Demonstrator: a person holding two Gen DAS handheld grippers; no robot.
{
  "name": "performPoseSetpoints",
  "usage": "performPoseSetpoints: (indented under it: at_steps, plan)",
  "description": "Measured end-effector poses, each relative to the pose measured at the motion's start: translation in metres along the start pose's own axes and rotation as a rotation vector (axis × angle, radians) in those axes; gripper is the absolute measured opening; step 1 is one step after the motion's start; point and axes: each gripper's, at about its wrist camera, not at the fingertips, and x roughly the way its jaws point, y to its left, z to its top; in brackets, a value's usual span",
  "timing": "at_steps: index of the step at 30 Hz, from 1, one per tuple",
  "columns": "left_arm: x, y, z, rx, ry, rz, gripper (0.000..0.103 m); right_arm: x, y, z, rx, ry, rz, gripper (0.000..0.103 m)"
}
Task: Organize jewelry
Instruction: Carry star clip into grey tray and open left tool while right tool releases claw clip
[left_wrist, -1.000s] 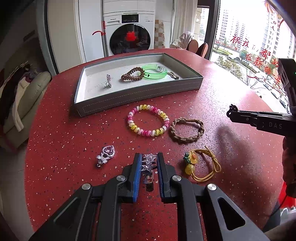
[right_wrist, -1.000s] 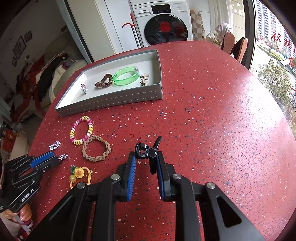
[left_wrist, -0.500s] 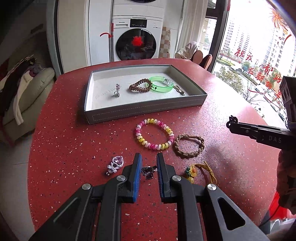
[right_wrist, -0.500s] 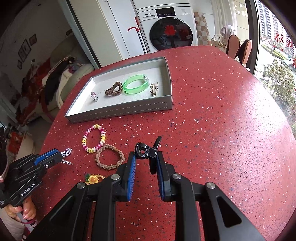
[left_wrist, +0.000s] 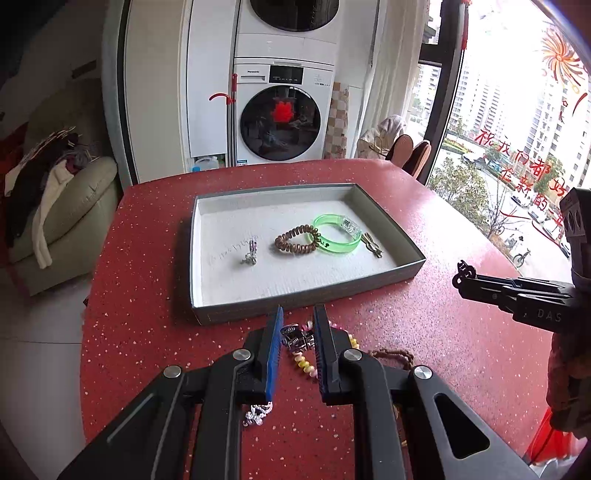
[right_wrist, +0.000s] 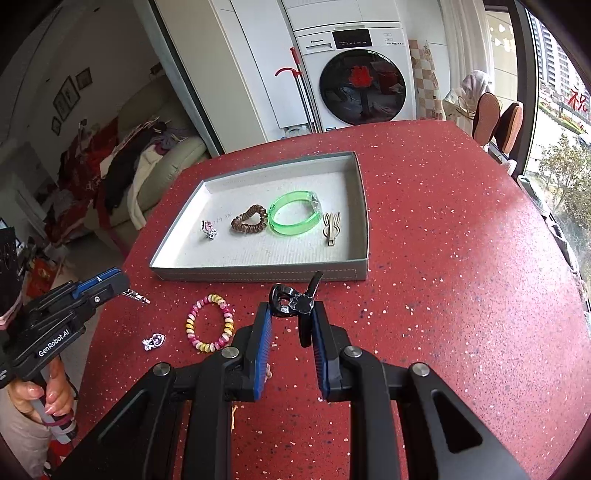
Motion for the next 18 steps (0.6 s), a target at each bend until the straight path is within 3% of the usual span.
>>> performPoseSetpoints:
  at_steps: [10,18]
  plan:
    - [0.042,0.016,0.051,-0.018,0.013,0.012,0.035,0.029,0.006,0.048,-0.028,0.009,0.032,0.023]
    - [0.089,0.024,0.06,-0.007,0.086,0.017,0.035,0.076,-0.003,0.069,0.007,0.078,0.046,0.023]
